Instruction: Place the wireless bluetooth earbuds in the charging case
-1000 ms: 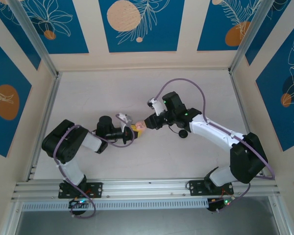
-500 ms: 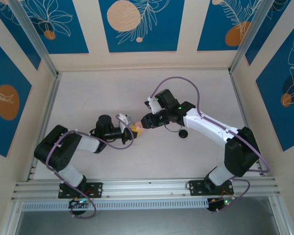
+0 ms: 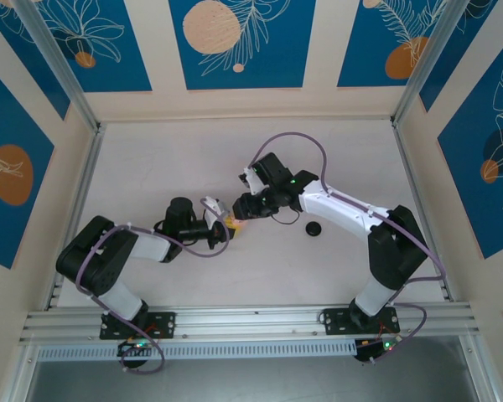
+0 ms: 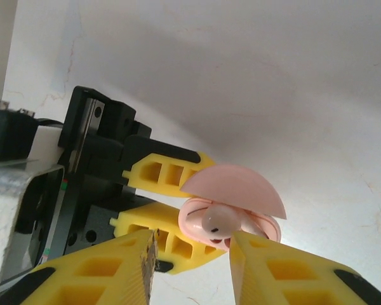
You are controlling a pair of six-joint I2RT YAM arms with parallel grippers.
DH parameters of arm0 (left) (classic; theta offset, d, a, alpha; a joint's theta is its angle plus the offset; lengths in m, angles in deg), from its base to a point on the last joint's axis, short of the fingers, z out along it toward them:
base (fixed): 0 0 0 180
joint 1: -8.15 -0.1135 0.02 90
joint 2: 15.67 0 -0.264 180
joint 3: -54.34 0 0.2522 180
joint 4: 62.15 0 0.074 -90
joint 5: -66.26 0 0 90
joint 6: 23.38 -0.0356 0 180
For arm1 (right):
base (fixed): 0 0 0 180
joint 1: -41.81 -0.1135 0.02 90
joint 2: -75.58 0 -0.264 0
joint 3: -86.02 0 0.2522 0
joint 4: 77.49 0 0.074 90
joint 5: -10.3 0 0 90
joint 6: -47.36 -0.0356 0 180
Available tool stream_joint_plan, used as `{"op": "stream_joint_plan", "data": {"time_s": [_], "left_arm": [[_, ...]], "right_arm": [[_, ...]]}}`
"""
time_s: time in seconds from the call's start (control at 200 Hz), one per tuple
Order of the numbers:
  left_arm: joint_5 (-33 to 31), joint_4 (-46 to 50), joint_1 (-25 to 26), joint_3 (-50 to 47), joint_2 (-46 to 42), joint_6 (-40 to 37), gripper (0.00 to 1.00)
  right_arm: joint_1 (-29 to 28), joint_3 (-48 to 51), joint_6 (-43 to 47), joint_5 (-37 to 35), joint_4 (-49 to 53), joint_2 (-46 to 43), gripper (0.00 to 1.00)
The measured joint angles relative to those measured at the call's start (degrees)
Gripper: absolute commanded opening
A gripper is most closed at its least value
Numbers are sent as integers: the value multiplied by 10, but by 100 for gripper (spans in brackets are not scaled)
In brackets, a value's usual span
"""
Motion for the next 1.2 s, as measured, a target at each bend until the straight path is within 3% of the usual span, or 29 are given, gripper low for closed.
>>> {"op": "stream_joint_plan", "data": {"time_s": [0.46, 0.83, 1.2], "left_arm": [[-10, 19, 2, 0, -10, -1, 13], [-14, 35, 2, 0, -12, -1, 13], [-16, 34, 3, 0, -12, -1, 13]], "right_arm": [[-4, -14, -10, -13, 11, 36, 35], [-5, -20, -29, -13, 13, 47, 23], [-1, 16, -43, -17, -21, 21, 19]]}}
